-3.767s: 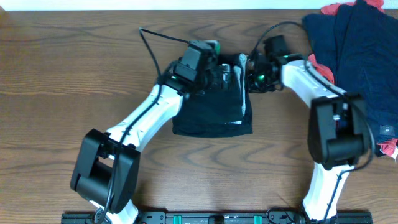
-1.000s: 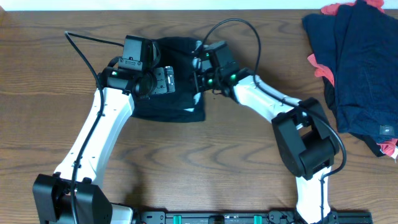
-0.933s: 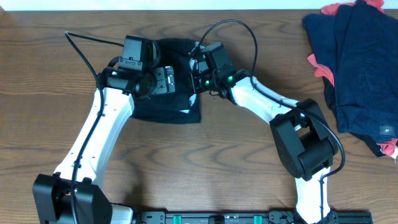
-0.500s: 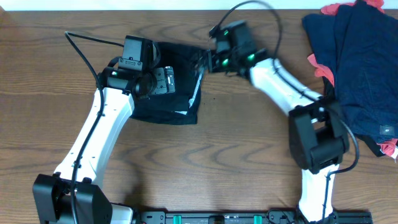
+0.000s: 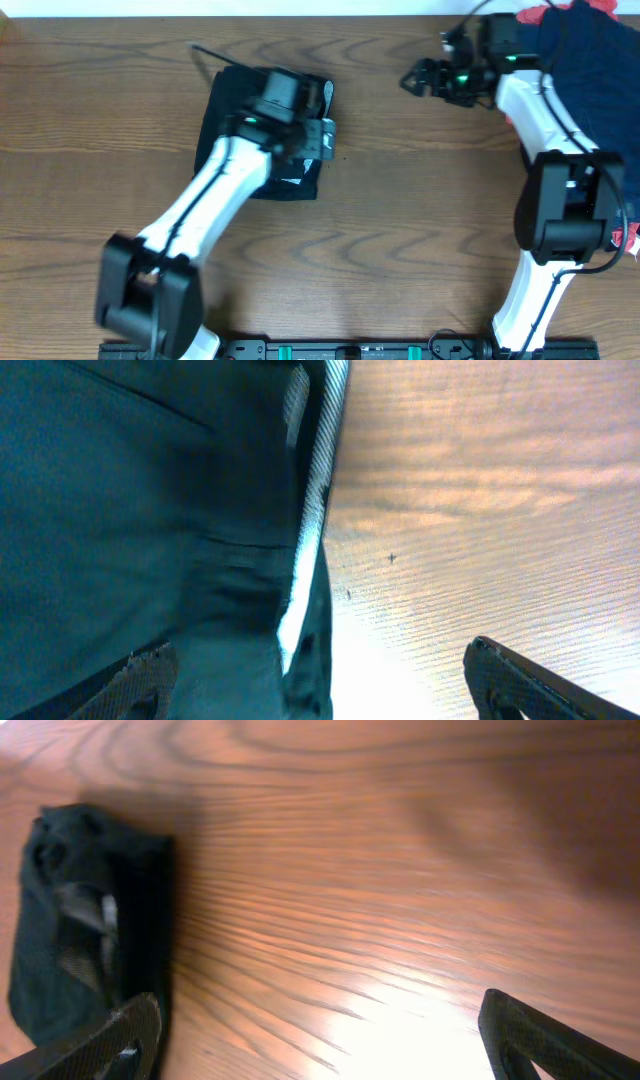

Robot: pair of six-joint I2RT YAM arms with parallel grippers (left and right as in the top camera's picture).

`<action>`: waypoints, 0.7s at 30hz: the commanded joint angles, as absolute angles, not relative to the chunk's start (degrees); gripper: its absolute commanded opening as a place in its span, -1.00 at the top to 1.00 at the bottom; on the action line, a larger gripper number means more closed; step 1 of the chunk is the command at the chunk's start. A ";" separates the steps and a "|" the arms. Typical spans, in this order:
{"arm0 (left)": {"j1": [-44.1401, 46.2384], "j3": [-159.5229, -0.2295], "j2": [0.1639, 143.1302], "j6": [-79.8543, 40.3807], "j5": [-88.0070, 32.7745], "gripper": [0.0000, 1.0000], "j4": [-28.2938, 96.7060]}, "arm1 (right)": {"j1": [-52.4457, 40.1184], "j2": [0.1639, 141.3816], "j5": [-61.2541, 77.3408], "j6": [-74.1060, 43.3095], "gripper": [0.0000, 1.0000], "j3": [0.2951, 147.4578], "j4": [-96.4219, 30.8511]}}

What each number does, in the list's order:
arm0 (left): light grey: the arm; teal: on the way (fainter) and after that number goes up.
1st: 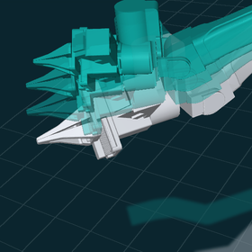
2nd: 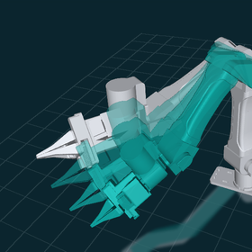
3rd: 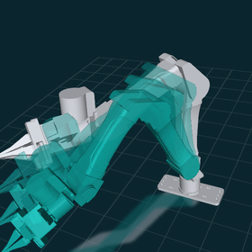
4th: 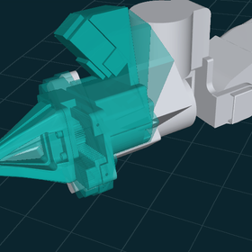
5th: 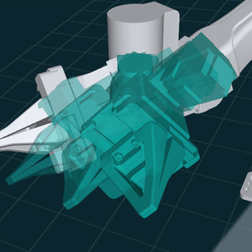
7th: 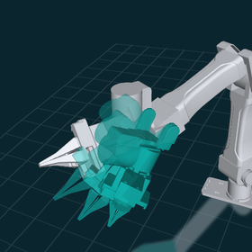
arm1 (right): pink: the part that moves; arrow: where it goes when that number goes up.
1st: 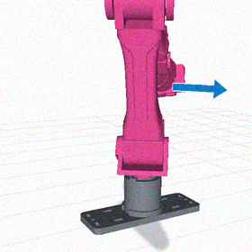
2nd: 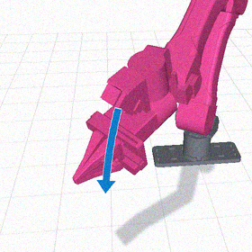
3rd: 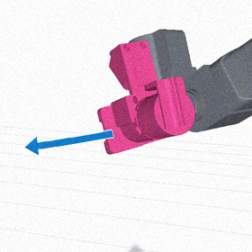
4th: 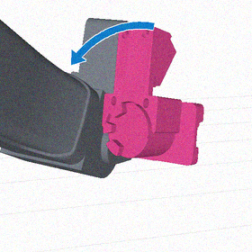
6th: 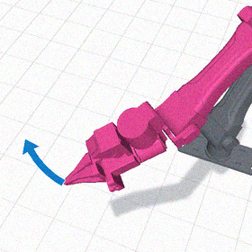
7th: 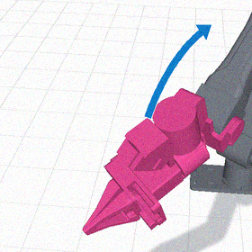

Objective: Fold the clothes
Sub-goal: 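Drag the folded shorts to the upper left with the left gripper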

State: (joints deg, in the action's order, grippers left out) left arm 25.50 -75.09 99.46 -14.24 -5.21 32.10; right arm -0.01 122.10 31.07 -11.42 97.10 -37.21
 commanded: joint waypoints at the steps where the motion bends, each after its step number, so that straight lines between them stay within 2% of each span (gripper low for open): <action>1: 27.49 -75.68 103.04 -12.34 2.92 -0.86 30.96 | 2.74 122.26 31.55 -8.82 -0.99 98.21 -39.22; 8: 28.38 -75.68 107.02 -9.78 10.26 -0.86 27.14 | 4.01 122.26 30.39 -5.91 -0.99 98.13 -42.92; 21: 28.38 -75.68 114.96 -3.99 10.57 -0.84 22.55 | 3.66 122.26 29.80 -5.89 -0.99 98.13 -42.85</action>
State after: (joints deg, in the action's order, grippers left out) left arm 28.36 -75.09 114.06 -6.92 9.43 22.70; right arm 4.12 122.10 29.95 -6.92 97.12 -42.81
